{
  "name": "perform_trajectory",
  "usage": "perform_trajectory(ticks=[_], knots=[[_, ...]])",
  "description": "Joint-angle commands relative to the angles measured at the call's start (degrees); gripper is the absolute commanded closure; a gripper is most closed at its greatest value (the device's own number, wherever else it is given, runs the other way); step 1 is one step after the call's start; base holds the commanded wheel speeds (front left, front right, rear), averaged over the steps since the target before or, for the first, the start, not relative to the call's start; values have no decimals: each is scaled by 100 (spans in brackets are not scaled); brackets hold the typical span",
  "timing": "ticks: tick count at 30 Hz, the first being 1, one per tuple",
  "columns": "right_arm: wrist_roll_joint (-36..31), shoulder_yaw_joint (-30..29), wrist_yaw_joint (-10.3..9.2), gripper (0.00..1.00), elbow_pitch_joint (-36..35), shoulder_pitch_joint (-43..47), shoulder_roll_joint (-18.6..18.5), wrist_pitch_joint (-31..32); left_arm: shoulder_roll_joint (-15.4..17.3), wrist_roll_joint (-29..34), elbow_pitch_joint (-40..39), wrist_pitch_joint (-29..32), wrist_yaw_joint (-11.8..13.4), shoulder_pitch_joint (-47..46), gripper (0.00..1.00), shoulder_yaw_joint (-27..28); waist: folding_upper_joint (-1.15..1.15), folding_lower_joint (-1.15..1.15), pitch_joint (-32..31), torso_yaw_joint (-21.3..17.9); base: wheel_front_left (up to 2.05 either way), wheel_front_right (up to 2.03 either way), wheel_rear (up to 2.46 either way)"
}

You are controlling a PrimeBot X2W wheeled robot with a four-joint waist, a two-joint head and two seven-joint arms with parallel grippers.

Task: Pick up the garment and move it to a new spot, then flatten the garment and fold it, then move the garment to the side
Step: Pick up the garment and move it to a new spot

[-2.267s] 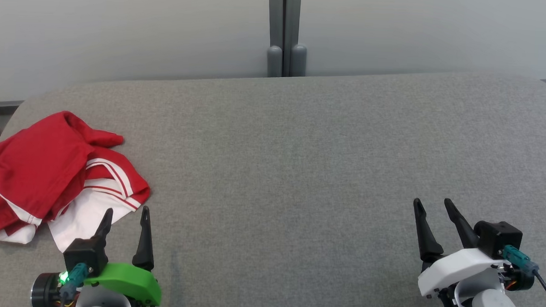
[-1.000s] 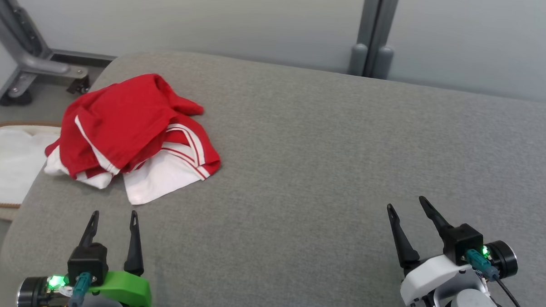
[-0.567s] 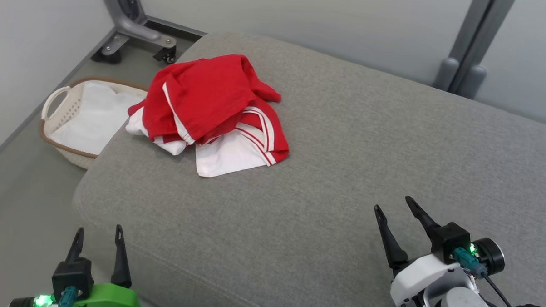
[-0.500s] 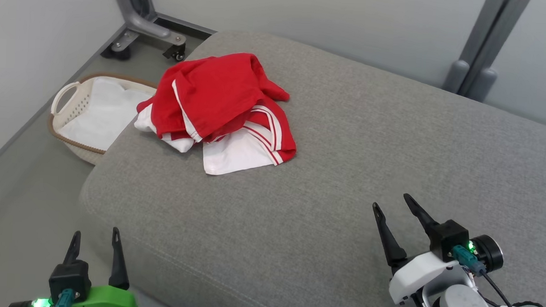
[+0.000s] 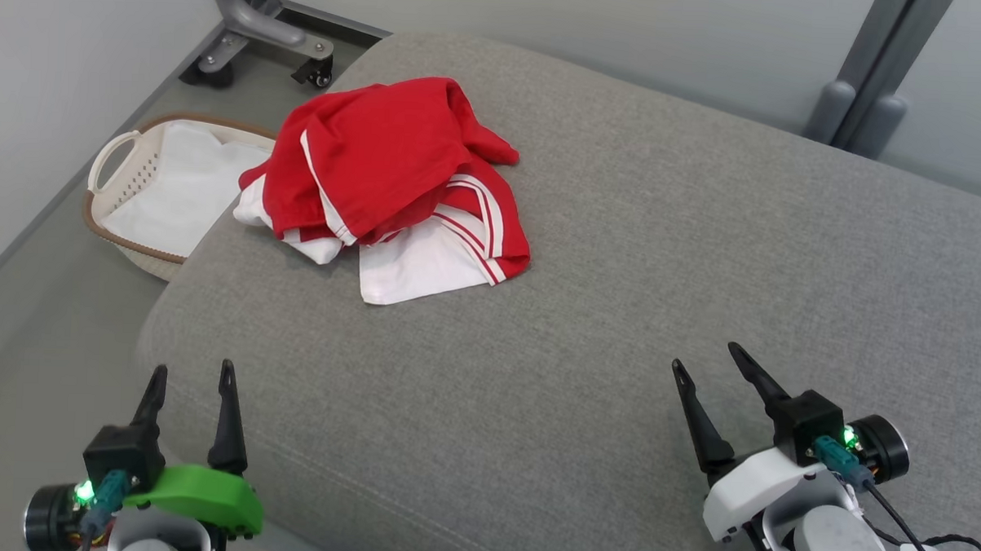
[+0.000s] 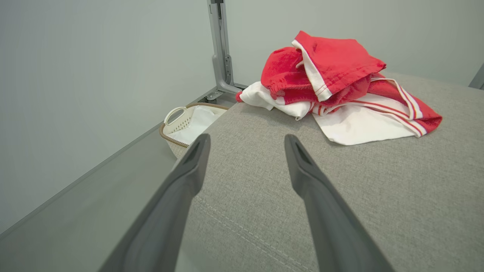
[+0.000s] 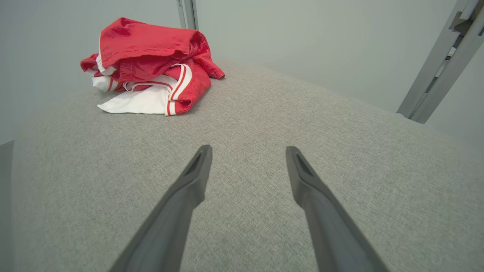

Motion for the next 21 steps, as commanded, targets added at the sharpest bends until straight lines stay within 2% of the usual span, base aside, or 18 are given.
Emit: perform_trajectory(ticks=[1, 5, 7, 10, 17, 21], knots=[[-47, -21, -4, 0, -42, -92, -71, -25, 21, -48, 37, -4, -50, -233, 0, -1, 0, 0, 226, -187, 0, 0, 0], [-115, -36, -4, 0, -134, -159, -124, -25, 200, -283, 238, -4, -104, -855, 0, -63, 0, 0, 494, -331, 0, 0, 0], [-144, -43, -4, 0, -188, -261, -178, -25, 350, -442, 331, -4, -106, -1249, 0, -265, 0, 0, 660, -399, 0, 0, 0], [-186, -3, -4, 0, -259, -375, -256, -25, 714, -826, 474, -4, -107, -1900, 0, -571, 0, 0, 907, -488, 0, 0, 0], [-261, 48, -4, 0, -367, -665, -307, -19, 1525, -1856, 1457, 0, -105, -3401, 0, -1482, 0, 0, 1404, -736, 0, 0, 0], [-283, 83, -4, 0, -430, -815, -319, -19, 1832, -2388, 1899, 96, -105, -4092, 0, -1999, 0, 0, 1647, -897, 0, 0, 0]])
